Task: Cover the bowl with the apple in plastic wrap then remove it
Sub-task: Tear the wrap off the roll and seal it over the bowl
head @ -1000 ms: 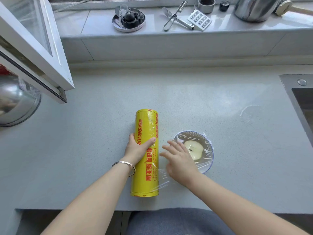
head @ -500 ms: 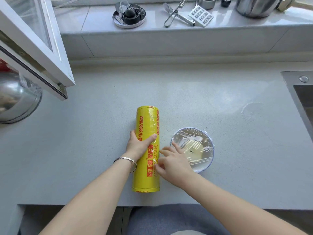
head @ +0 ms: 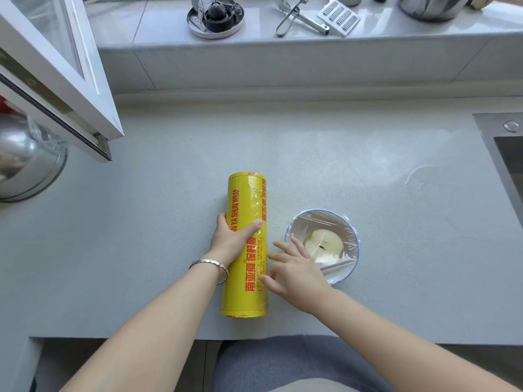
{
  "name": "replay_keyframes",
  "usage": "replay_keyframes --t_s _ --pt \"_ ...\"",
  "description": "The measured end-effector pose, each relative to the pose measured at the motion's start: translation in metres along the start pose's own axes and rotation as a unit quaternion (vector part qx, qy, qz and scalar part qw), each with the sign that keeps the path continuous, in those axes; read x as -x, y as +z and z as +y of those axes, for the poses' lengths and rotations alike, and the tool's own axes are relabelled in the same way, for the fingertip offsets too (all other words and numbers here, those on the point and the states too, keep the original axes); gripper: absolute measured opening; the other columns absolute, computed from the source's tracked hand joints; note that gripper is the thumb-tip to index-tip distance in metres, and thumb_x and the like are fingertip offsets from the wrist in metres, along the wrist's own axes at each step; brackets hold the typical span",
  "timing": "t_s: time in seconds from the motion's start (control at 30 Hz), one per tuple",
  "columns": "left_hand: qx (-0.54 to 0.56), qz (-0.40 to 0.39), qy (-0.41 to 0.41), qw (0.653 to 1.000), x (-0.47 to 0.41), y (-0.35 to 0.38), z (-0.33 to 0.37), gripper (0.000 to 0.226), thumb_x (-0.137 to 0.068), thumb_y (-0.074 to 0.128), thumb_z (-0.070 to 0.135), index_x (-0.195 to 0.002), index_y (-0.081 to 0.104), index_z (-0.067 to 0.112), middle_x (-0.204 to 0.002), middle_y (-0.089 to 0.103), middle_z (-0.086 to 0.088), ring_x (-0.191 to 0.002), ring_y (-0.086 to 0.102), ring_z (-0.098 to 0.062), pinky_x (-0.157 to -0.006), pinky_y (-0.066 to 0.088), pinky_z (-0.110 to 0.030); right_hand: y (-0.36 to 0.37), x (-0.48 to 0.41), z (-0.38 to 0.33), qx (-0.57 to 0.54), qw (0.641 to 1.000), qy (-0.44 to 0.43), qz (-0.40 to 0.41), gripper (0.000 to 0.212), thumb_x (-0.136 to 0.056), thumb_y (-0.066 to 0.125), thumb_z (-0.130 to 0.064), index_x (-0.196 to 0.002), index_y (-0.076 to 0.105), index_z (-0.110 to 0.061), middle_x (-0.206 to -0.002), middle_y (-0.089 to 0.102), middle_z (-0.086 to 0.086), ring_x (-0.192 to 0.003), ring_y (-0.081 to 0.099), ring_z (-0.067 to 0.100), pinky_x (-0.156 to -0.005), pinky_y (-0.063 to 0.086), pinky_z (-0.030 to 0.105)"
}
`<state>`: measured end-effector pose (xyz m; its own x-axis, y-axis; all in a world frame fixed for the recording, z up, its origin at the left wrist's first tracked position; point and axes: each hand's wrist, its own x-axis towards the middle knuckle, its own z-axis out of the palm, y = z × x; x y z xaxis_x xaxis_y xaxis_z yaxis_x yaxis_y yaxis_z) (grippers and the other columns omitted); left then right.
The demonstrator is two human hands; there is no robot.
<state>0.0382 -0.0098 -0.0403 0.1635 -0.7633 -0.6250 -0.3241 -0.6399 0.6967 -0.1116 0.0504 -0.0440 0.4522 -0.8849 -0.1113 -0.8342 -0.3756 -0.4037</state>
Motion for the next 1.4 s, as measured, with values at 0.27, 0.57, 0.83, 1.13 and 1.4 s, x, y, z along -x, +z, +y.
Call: replay_keyframes --t_s 0.27,0.57,0.83,1.13,1.4 --pt "0.008 0.001 0.001 1.000 0.000 0.000 -0.001 0.085 -0.073 0.073 0.042 -0.138 0.024 0.018 -0.128 0.055 -0.008 -0.098 0.058 -0.023 -0.084 0.050 -0.038 -0.011 0.017 -0.005 -0.109 0.991 0.003 -0.077 0.069 -0.076 0.013 -0.050 -0.090 0.070 -0.013 -0.131 0.056 0.000 -0.141 0.020 0.017 -0.115 -0.012 0.032" --pt "-0.012 0.014 -0.002 1.000 0.000 0.003 0.001 0.088 -0.070 0.075 0.045 -0.137 0.025 0.018 -0.129 0.054 -0.008 -0.108 0.058 -0.027 -0.093 0.049 -0.042 0.013 0.013 -0.011 -0.065 0.992 0.021 0.103 0.032 -0.064 0.048 -0.035 -0.035 0.053 -0.021 -0.077 0.074 -0.008 -0.096 0.069 0.017 -0.093 0.041 0.053" --pt "-0.016 0.017 -0.002 1.000 0.001 0.006 0.001 0.092 -0.067 0.077 0.045 -0.138 0.024 0.018 -0.130 0.054 -0.008 -0.110 0.058 -0.027 -0.092 0.049 -0.041 0.026 0.012 -0.006 -0.088 0.988 0.017 0.123 0.024 -0.059 0.046 -0.024 -0.036 0.050 -0.018 -0.072 0.075 -0.002 -0.105 0.066 0.027 -0.093 0.040 0.059" --pt "-0.006 0.014 -0.006 1.000 0.004 0.004 0.003 0.092 -0.068 0.077 0.042 -0.139 0.023 0.019 -0.129 0.054 -0.008 -0.108 0.059 -0.027 -0.090 0.050 -0.041 0.025 0.011 -0.003 -0.063 0.987 -0.043 0.143 0.027 -0.064 0.042 -0.016 -0.038 0.050 -0.019 -0.083 0.075 0.003 -0.114 0.060 0.029 -0.104 0.038 0.045" --pt "0.016 0.011 -0.020 1.000 0.007 0.000 0.005 0.094 -0.065 0.079 0.044 -0.139 0.027 0.019 -0.128 0.056 -0.009 -0.104 0.061 -0.027 -0.091 0.051 -0.046 0.015 0.009 0.005 -0.041 0.991 -0.096 0.082 0.030 -0.066 0.041 -0.016 -0.037 0.046 -0.022 -0.073 0.074 0.002 -0.111 0.063 0.027 -0.097 0.039 0.055"
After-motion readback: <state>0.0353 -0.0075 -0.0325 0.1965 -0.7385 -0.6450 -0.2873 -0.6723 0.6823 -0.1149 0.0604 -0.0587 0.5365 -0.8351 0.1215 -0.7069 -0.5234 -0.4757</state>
